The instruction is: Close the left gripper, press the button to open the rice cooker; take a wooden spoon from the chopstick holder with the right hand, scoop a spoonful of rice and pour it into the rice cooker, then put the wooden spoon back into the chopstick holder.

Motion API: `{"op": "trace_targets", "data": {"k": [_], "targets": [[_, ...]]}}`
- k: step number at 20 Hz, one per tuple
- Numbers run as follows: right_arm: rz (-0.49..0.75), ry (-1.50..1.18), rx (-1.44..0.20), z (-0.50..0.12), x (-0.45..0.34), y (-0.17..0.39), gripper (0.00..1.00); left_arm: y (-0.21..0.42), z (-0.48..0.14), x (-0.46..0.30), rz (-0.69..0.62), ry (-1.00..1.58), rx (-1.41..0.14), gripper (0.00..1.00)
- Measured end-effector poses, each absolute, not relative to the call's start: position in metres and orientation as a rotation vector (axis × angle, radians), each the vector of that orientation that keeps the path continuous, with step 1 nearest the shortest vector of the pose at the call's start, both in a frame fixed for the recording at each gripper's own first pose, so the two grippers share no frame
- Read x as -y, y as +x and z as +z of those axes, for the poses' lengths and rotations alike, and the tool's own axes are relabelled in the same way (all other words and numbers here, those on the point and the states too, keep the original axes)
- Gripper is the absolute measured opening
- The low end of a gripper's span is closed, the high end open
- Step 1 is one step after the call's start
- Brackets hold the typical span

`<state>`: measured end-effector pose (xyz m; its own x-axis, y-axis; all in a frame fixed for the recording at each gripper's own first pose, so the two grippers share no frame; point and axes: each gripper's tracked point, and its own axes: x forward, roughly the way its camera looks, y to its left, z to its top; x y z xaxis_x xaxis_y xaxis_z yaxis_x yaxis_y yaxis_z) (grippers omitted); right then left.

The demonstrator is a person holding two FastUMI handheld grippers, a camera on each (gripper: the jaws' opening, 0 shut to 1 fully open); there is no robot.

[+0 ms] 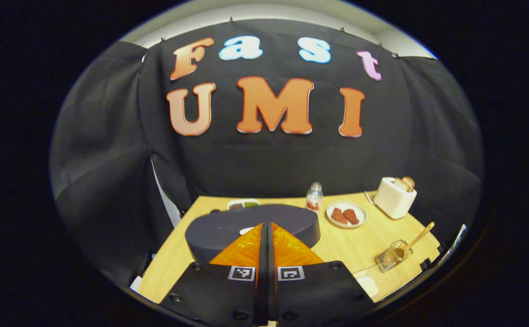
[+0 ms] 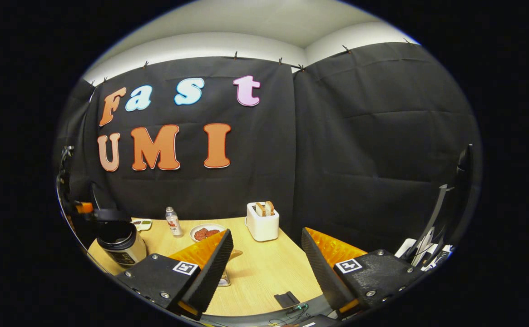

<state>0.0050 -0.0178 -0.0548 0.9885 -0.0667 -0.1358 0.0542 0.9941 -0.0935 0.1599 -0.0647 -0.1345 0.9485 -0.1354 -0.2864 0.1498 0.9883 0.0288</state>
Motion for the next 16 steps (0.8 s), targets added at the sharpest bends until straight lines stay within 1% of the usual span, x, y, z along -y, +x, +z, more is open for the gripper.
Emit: {"op": "trace_targets", "data": {"k": [1,2,3,4,7,8,9,10,12,13,14,15,16], "targets": [[-0.06,-0.089,-0.134,-0.054,0.018,0.003,0.99,0.155,-0.115,0.062,-0.137,0.036,-0.26,0.04],[-0.058,-0.087,-0.129,-0.051,0.018,0.003,0.94,0.15,-0.099,0.058,-0.133,0.024,-0.233,0.01],[-0.056,-0.084,-0.124,-0.049,0.017,0.003,0.94,0.143,-0.083,0.055,-0.131,0.011,-0.207,0.04],[-0.052,-0.081,-0.119,-0.048,0.017,0.004,0.99,0.135,-0.07,0.053,-0.131,0.001,-0.185,0.04],[-0.04,-0.073,-0.106,-0.045,0.012,0.008,0.99,0.115,-0.042,0.045,-0.13,-0.003,-0.146,0.04],[-0.034,-0.071,-0.1,-0.046,0.011,0.01,0.94,0.109,-0.035,0.04,-0.125,0.003,-0.135,0.04],[-0.026,-0.069,-0.093,-0.046,0.009,0.013,0.99,0.103,-0.026,0.034,-0.116,0.01,-0.129,0.07],[-0.02,-0.065,-0.087,-0.046,0.007,0.017,0.99,0.096,-0.023,0.03,-0.104,0.016,-0.119,0.02],[-0.003,-0.05,-0.076,-0.051,0.001,0.025,0.99,0.087,-0.012,0.02,-0.077,0.024,-0.105,0.02],[0.007,-0.042,-0.072,-0.053,-0.002,0.031,0.99,0.082,-0.004,0.018,-0.071,0.021,-0.09,0.05],[0.017,-0.032,-0.07,-0.059,-0.005,0.038,0.94,0.076,0.003,0.013,-0.06,0.014,-0.071,0.07],[0.027,-0.022,-0.071,-0.066,-0.007,0.044,0.94,0.071,0.01,0.005,-0.041,0.012,-0.053,0.08],[0.038,-0.009,-0.074,-0.072,-0.011,0.051,0.94,0.065,0.017,-0.002,-0.016,0.011,-0.036,0.2]]}}
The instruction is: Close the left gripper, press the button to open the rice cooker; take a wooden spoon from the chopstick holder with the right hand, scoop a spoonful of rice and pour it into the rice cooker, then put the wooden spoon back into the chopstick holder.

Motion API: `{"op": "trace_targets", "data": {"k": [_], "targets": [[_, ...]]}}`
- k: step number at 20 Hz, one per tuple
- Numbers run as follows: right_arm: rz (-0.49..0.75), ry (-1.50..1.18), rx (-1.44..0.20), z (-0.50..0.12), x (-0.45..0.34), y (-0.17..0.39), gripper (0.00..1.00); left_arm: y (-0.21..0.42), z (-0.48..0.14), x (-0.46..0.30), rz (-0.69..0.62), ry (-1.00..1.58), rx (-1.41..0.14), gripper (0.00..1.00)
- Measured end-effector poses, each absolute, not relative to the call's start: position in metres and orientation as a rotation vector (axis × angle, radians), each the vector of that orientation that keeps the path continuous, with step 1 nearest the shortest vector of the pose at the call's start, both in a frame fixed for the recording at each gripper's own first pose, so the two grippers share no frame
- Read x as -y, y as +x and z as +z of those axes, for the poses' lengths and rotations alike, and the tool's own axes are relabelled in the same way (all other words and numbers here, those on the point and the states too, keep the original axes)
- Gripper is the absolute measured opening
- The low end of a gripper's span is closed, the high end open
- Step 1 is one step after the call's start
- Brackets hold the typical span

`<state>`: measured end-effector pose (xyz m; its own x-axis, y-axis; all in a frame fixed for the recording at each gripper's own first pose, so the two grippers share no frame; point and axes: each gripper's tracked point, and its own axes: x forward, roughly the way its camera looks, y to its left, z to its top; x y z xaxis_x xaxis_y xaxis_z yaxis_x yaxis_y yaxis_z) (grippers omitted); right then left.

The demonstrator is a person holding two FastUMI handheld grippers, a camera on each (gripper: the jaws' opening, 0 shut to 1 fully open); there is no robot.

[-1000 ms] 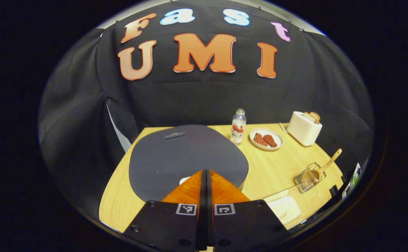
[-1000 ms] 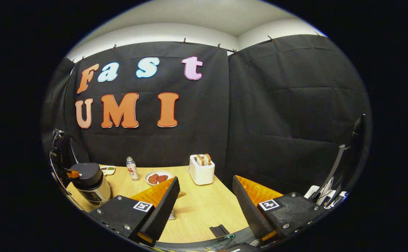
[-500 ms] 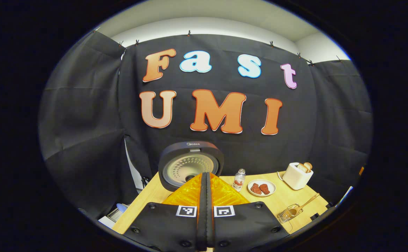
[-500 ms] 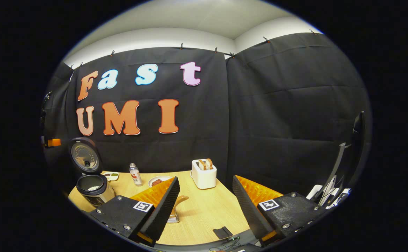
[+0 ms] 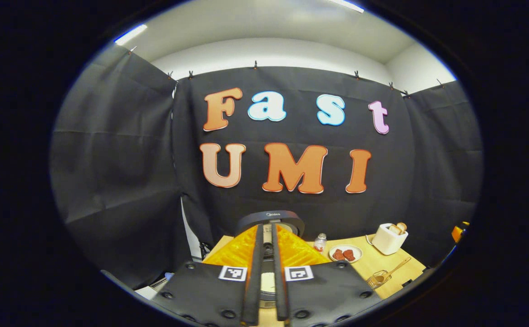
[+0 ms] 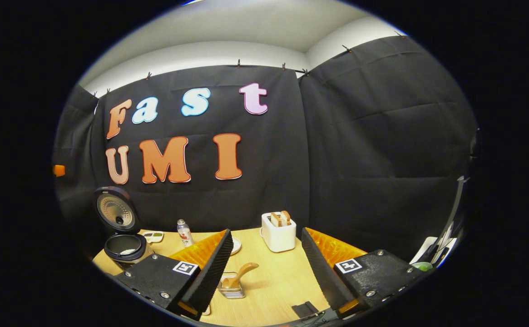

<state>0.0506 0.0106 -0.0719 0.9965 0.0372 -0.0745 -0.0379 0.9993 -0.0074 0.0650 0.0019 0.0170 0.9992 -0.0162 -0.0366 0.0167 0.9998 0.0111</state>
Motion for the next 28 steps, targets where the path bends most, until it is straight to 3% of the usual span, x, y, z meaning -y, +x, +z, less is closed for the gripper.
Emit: {"op": "trace_targets", "data": {"k": [1,2,7,8,11,20,23,27,28], "targets": [[0.052,0.007,-0.076,-0.078,-0.016,0.059,0.98,0.06,0.022,-0.008,0.001,0.018,-0.03,0.31],[0.062,0.022,-0.08,-0.084,-0.019,0.067,0.94,0.055,0.023,-0.012,0.015,0.026,-0.031,0.38],[0.092,0.049,-0.122,-0.13,-0.031,0.106,0.94,0.031,0.037,-0.032,0.082,0.007,0.004,0.73],[0.094,0.061,-0.144,-0.143,-0.033,0.115,0.99,0.027,0.038,-0.039,0.105,0.012,0.015,0.8],[0.102,0.144,-0.211,-0.183,-0.037,0.139,0.94,0.014,0.044,-0.061,0.176,0.026,0.038,1.0],[0.079,0.463,-0.372,-0.281,-0.046,0.182,0.95,-0.013,0.05,-0.104,0.315,0.058,0.067,1.0],[0.096,0.554,-0.445,-0.304,-0.055,0.184,0.9,-0.017,0.048,-0.11,0.346,0.1,0.06,0.99],[0.135,0.707,-0.472,-0.307,-0.063,0.187,0.64,-0.018,0.045,-0.111,0.357,0.113,0.044,0.99],[0.133,0.726,-0.469,-0.306,-0.063,0.189,0.5,-0.017,0.042,-0.111,0.356,0.107,0.038,1.0]]}}
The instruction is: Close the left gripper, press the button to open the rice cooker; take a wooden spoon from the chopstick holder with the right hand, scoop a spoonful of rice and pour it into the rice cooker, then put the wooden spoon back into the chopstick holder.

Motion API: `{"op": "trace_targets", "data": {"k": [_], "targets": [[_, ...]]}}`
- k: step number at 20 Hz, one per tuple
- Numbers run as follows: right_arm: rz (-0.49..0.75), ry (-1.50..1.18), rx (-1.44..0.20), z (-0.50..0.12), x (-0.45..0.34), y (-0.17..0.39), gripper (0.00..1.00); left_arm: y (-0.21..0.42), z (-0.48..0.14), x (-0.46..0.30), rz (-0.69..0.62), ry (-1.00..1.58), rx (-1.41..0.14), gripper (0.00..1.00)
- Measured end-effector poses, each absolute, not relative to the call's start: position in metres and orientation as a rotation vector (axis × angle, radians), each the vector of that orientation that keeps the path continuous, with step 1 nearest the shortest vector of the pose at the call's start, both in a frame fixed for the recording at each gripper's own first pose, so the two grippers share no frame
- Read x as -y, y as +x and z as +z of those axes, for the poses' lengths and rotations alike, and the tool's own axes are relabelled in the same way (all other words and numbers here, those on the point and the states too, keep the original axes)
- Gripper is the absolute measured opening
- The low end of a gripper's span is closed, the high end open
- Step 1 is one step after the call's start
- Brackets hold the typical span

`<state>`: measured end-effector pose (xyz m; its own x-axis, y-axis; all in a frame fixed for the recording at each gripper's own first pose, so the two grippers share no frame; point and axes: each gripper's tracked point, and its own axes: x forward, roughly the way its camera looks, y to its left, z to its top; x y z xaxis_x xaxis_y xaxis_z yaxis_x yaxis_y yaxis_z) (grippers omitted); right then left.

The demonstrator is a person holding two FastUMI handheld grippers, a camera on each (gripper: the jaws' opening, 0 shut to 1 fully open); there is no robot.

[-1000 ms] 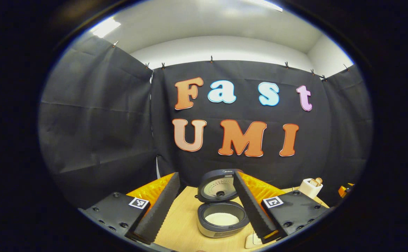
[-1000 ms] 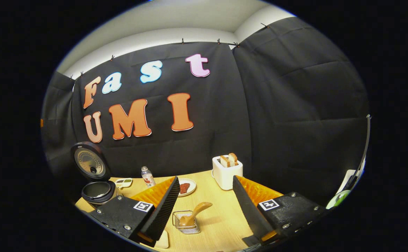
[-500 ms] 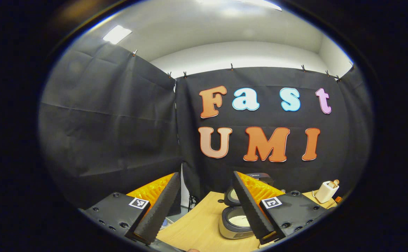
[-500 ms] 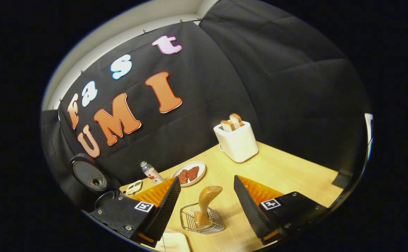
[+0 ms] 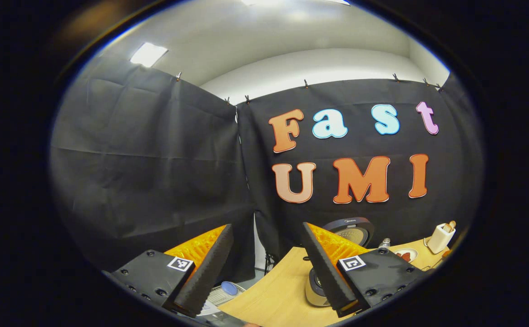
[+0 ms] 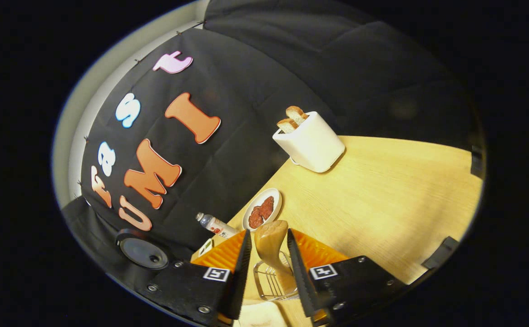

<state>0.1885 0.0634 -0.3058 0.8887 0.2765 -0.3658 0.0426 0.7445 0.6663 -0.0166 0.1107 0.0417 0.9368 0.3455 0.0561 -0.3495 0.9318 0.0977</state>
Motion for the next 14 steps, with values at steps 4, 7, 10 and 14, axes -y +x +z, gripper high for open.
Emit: {"op": "trace_targets", "data": {"k": [4,7,10,14], "targets": [[0.122,0.698,-0.458,-0.305,-0.072,0.195,0.21,-0.009,0.033,-0.113,0.347,0.096,0.014,1.0],[0.139,0.693,-0.413,-0.272,-0.082,0.194,0.14,-0.006,0.032,-0.113,0.32,0.071,0.003,1.0],[0.163,0.596,-0.362,-0.241,-0.092,0.184,0.14,-0.004,0.031,-0.12,0.297,0.055,0.004,1.0],[0.183,0.474,-0.289,-0.189,-0.109,0.154,0.14,0.004,0.032,-0.132,0.258,0.043,0.004,1.0]]}}
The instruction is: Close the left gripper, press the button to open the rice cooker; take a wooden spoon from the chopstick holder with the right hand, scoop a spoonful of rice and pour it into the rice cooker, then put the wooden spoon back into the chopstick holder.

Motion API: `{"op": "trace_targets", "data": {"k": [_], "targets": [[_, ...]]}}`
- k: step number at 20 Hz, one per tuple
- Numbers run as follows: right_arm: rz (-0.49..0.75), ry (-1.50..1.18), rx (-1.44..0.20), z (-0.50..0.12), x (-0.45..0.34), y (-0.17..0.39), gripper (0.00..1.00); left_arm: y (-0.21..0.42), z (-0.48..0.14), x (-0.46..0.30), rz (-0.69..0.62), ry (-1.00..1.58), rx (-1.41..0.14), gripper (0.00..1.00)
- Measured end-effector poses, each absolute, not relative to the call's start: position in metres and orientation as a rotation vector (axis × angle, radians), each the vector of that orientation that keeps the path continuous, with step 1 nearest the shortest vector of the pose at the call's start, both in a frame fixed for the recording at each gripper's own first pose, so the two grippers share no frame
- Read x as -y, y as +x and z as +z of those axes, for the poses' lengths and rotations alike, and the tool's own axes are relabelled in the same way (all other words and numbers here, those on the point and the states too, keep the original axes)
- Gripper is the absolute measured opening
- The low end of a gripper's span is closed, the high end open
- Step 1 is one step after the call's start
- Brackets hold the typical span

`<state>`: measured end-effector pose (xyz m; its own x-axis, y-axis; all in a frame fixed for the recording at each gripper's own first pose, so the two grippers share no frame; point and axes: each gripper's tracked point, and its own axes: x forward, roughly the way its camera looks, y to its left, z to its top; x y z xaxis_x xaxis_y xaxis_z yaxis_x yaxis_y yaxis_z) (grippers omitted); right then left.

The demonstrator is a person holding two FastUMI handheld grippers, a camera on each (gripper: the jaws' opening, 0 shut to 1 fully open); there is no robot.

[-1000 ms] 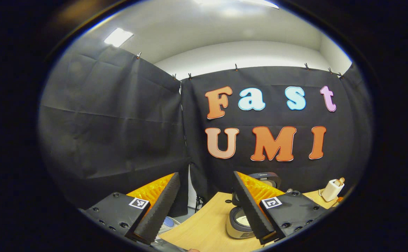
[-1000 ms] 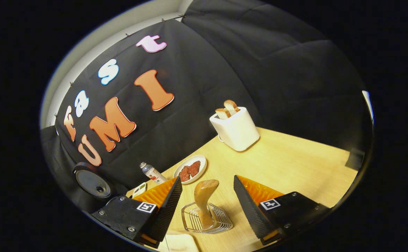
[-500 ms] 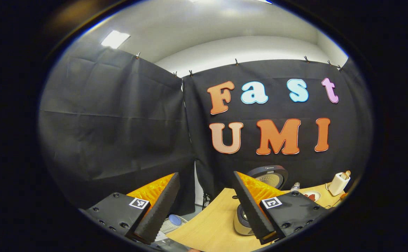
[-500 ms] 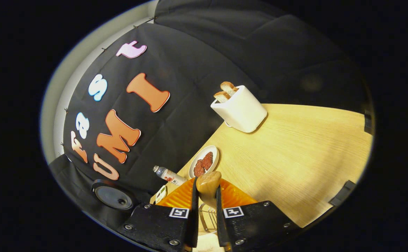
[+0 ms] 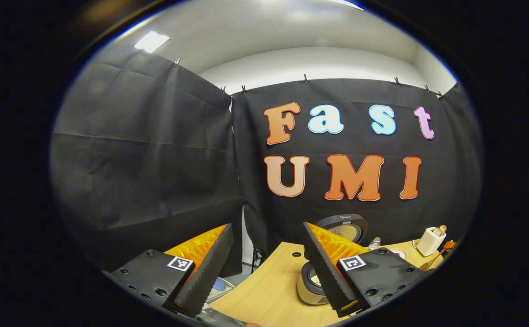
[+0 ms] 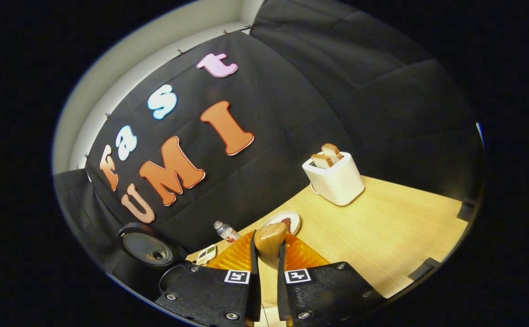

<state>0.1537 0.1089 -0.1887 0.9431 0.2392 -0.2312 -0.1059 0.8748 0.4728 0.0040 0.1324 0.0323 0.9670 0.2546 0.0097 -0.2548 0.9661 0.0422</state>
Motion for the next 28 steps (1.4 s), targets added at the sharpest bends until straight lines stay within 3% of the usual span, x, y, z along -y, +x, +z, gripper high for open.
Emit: {"op": "trace_targets", "data": {"k": [9,13,19,28], "targets": [[0.251,0.397,-0.235,-0.154,-0.198,0.068,0.14,0.037,0.023,-0.152,0.137,0.038,-0.014,0.98],[0.249,0.335,-0.279,-0.19,-0.235,0.058,0.14,0.045,0.02,-0.159,0.089,0.047,-0.027,0.98],[0.151,0.141,-0.357,-0.273,-0.239,0.067,0.14,0.045,-0.003,-0.167,0.063,0.068,-0.085,0.98],[0.148,0.159,-0.33,-0.302,-0.271,0.063,0.14,0.043,-0.021,-0.191,0.094,0.078,-0.135,1.0]]}}
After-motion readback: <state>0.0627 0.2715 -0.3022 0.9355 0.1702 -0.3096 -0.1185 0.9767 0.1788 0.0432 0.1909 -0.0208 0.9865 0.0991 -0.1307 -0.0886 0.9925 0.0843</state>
